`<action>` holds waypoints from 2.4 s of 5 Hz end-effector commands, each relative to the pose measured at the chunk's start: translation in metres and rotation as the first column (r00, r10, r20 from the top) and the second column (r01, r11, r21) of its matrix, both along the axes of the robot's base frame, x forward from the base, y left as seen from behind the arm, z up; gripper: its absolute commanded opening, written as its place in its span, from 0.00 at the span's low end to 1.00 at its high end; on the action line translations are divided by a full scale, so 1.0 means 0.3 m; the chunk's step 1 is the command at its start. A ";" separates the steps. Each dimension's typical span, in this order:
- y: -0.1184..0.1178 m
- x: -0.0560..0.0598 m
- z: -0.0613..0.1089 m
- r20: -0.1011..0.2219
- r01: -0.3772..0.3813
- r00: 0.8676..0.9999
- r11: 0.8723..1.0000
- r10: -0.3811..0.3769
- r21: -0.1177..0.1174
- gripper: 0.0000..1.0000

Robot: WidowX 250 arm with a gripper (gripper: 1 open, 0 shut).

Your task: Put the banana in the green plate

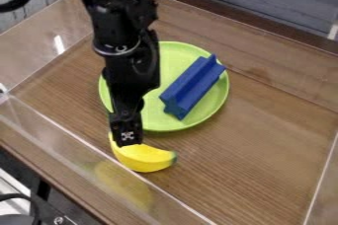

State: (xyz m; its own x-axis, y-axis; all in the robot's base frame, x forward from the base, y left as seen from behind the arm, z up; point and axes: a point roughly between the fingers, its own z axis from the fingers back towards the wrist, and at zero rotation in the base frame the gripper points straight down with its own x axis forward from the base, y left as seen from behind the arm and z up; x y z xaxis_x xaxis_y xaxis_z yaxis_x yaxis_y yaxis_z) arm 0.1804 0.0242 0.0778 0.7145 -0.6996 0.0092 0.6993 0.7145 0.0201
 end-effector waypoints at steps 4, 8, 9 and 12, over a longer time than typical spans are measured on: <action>0.037 -0.007 -0.087 0.067 -0.035 0.997 0.999 0.036 -0.014 1.00; 0.036 -0.013 -0.123 0.089 0.015 0.996 1.000 -0.013 -0.021 1.00; 0.025 -0.014 -0.141 0.095 -0.011 0.995 1.000 0.013 -0.024 1.00; 0.067 0.047 -0.153 0.104 -0.088 0.990 0.996 0.091 -0.034 0.00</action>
